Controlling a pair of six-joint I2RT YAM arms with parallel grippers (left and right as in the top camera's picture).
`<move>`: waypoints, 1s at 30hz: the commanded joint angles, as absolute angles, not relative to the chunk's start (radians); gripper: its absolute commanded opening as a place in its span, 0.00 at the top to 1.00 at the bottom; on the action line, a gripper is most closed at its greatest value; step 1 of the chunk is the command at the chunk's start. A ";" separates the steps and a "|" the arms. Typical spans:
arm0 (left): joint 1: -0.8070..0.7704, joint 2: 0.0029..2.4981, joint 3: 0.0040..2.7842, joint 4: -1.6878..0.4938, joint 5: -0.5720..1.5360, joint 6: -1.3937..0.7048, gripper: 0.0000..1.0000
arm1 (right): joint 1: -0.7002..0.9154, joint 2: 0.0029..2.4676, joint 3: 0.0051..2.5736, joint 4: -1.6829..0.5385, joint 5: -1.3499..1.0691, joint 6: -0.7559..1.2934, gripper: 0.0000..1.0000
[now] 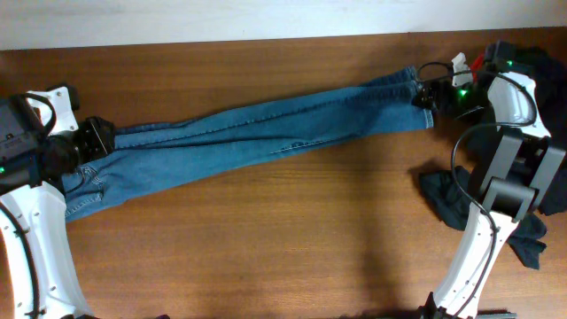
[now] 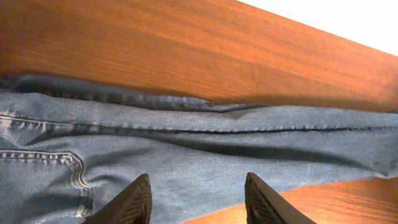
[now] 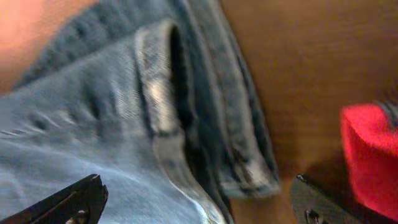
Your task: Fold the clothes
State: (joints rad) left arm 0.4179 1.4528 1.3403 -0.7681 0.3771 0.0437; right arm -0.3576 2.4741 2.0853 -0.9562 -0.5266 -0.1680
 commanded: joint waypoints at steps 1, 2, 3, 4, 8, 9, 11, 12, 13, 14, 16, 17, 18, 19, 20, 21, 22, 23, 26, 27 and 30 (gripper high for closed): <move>0.415 1.440 1.361 -0.772 0.369 0.038 0.52 | -0.347 2.560 2.075 -0.953 -0.599 -0.176 0.01; 0.415 1.440 1.361 -0.772 0.369 0.039 0.52 | -0.345 2.570 2.075 -0.953 -0.599 -0.176 0.01; 0.415 1.440 1.361 -0.772 0.369 0.038 0.52 | -0.341 2.575 2.075 -0.953 -0.599 -0.176 0.01; 0.415 1.440 1.361 -0.772 0.369 0.038 0.52 | -0.337 2.583 2.075 -0.954 -0.599 -0.176 0.01; 0.415 1.440 1.361 -0.772 0.370 0.039 0.52 | -0.316 2.587 2.076 -0.963 -0.599 -0.176 0.05; 0.415 1.440 1.361 -0.772 0.370 0.039 0.52 | -0.313 2.587 2.076 -0.965 -0.599 -0.176 0.08; 0.415 1.440 1.361 -0.772 0.370 0.039 0.52 | -0.304 2.587 2.076 -0.973 -0.601 -0.176 0.15; 0.415 1.440 1.361 -0.773 0.370 0.039 0.52 | -0.301 2.587 2.076 -0.979 -0.608 -0.180 0.19; 0.415 1.440 1.361 -0.773 0.370 0.039 0.52 | -0.298 2.587 2.076 -0.984 -0.622 -0.181 0.22; 0.415 1.440 1.361 -0.775 0.370 0.039 0.52 | -0.294 2.587 2.076 -0.992 -0.637 -0.180 0.27; 0.415 1.440 1.361 -0.780 0.370 0.039 0.52 | -0.293 2.587 2.076 -1.007 -0.652 -0.179 0.48; 0.415 1.440 1.361 -0.781 0.370 0.039 0.52 | -0.293 2.585 2.078 -1.018 -0.652 -0.179 0.64; 0.415 1.440 1.361 -0.783 0.370 0.039 0.52 | -0.296 2.584 2.085 -1.037 -0.655 -0.175 0.78; 0.415 1.440 1.361 -0.783 0.370 0.039 0.52 | -0.301 2.580 2.095 -1.060 -0.664 -0.176 0.86; 0.415 1.440 1.361 -0.783 0.370 0.039 0.52 | -0.313 2.563 2.121 -1.116 -0.684 -0.176 0.96; 0.415 1.440 1.361 -0.783 0.370 0.039 0.52 | -0.320 2.551 2.134 -1.142 -0.687 -0.176 0.96; 0.415 1.440 1.361 -0.782 0.370 0.039 0.51 | -0.332 2.527 2.153 -1.178 -0.688 -0.176 0.96; 0.415 1.440 1.361 -0.782 0.370 0.039 0.51 | -0.342 2.507 2.170 -1.207 -0.689 -0.175 0.96; 0.415 1.440 1.361 -0.782 0.371 0.039 0.51 | -0.380 2.422 2.243 -1.293 -0.686 -0.141 0.96; 0.415 1.440 1.361 -0.782 0.371 0.039 0.50 | -0.397 2.383 2.280 -1.319 -0.678 -0.125 0.96; 0.415 1.440 1.361 -0.778 0.370 0.039 0.47 | -0.439 2.291 2.378 -1.374 -0.600 -0.088 0.96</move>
State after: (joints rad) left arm 0.4179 1.4528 1.3403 -0.7818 0.3737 0.0418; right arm -0.3740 2.4882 2.2433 -1.3460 -0.6628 -0.1333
